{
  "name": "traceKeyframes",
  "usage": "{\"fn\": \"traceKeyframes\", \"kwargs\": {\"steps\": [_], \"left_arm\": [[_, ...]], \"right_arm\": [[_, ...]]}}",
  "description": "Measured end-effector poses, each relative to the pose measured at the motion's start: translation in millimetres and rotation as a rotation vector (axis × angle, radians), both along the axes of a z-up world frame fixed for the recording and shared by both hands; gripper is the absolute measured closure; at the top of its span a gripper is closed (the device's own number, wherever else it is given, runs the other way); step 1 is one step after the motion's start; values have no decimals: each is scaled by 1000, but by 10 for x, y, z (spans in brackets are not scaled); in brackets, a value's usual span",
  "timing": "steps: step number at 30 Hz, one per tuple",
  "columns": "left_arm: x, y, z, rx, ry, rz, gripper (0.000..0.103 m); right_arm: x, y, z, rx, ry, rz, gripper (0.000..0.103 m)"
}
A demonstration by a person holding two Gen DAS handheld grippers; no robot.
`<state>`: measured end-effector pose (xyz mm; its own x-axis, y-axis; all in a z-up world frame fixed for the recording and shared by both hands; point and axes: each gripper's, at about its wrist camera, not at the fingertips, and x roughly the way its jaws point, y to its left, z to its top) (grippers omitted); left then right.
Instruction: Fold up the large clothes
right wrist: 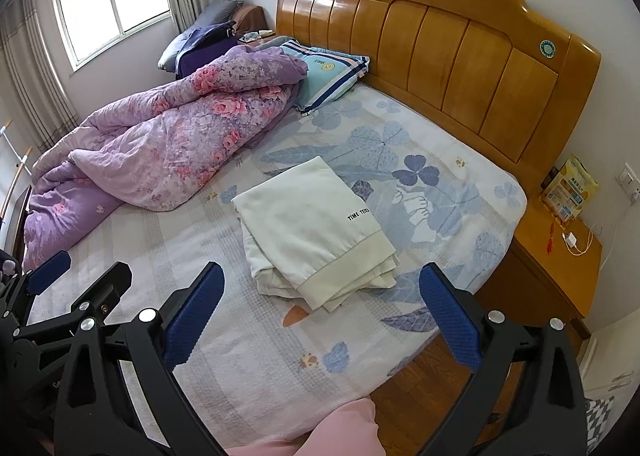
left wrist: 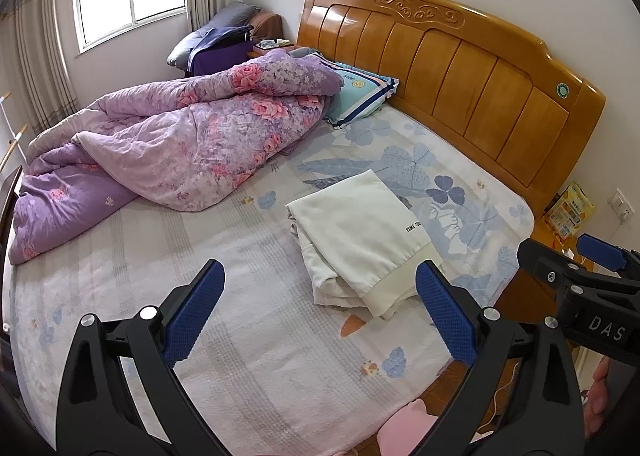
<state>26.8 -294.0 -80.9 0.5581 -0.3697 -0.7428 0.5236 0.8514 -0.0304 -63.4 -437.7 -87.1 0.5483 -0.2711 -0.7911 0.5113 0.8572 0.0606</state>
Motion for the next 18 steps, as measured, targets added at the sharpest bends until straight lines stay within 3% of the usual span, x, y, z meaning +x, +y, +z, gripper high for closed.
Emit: {"fn": "traceKeyframes", "kwargs": {"steps": [18], "left_arm": [[0,17,-26,5,9,-2,6]], "right_arm": [[100,-66,-24,-7,16,12,9]]}}
